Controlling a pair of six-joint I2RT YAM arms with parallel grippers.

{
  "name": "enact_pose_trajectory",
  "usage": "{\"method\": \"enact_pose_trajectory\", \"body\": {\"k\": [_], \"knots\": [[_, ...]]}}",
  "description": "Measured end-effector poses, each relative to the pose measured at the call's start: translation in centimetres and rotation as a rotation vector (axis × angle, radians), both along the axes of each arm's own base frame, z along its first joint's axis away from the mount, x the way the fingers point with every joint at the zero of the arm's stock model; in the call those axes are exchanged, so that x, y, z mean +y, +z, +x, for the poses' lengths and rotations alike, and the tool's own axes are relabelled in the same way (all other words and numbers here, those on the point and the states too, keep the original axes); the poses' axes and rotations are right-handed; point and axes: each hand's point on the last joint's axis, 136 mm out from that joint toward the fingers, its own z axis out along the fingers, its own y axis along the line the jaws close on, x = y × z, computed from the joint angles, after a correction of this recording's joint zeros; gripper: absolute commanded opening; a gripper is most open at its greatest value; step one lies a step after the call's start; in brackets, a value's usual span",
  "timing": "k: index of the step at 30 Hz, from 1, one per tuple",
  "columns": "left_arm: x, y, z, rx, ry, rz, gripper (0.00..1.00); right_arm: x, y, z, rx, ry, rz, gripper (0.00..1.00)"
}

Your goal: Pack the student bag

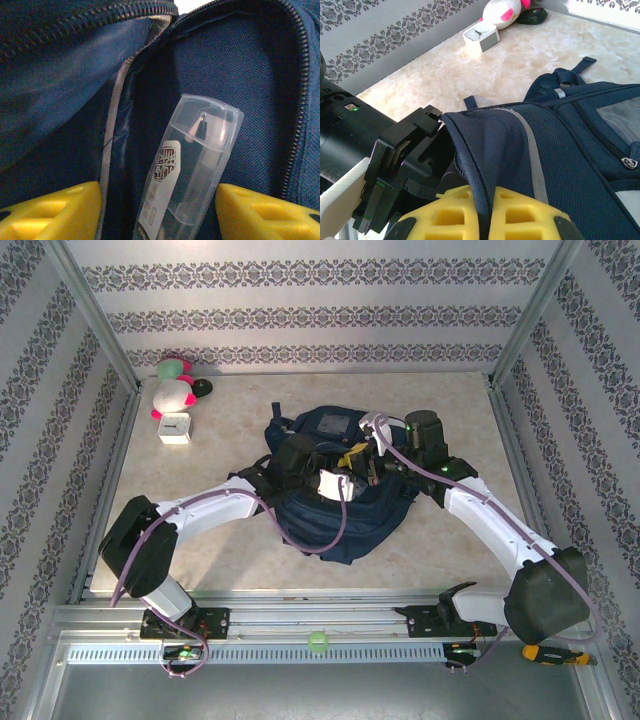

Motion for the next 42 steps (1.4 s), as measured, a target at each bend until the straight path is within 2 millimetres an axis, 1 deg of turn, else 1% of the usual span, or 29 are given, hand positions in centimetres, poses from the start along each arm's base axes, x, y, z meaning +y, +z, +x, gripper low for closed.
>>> {"method": "enact_pose_trajectory", "body": {"k": [2,6,8,11,17,20,23,24,28,30,32,34,37,39,42], "knots": [[-0.2,-0.1,0.4,0.004,0.005,0.010,0.50,0.0,0.0,0.0,0.002,-0.001,0.001,0.02],[-0.7,0.1,1.7,0.007,0.040,0.010,0.40,-0.2,0.0,0.2,0.007,-0.012,0.003,0.02],[-0.9,0.0,2.3,0.010,0.057,0.011,0.39,-0.4,0.0,0.4,0.008,-0.023,0.001,0.02],[-1.2,0.0,2.6,0.013,0.061,0.012,0.39,-0.8,0.1,0.8,0.001,-0.043,0.000,0.02],[-1.2,0.2,2.4,0.054,0.082,-0.013,0.41,-0.9,0.1,0.9,0.003,-0.050,0.003,0.02],[-0.6,0.8,1.5,0.134,0.130,-0.051,0.41,-0.8,0.1,0.8,0.016,-0.049,0.011,0.02],[0.7,2.1,-0.3,0.242,0.199,-0.128,0.41,-0.7,0.2,0.8,0.030,-0.052,0.021,0.02],[1.3,2.8,-1.1,0.284,0.231,-0.164,0.41,-0.7,0.2,0.8,0.034,-0.053,0.023,0.02],[3.1,5.5,-3.5,0.473,0.378,-0.355,0.36,-0.8,0.2,0.9,0.051,-0.063,0.034,0.02],[4.0,6.0,-4.3,0.605,0.485,-0.461,0.34,-0.8,0.2,0.9,0.057,-0.064,0.039,0.02],[4.8,5.4,-4.8,0.751,0.616,-0.560,0.33,-0.8,0.2,0.9,0.064,-0.067,0.044,0.02],[5.7,3.7,-5.1,0.905,0.765,-0.650,0.30,-0.8,0.3,0.9,0.069,-0.070,0.050,0.02],[6.3,1.1,-5.3,1.090,0.954,-0.766,0.29,-0.8,0.4,1.0,0.075,-0.077,0.061,0.02],[6.1,0.4,-5.5,1.182,1.036,-0.834,0.28,-0.7,0.4,1.1,0.080,-0.080,0.067,0.02],[4.7,0.7,-5.4,1.271,1.091,-0.931,0.24,-0.7,0.3,1.1,0.084,-0.084,0.076,0.02]]}}
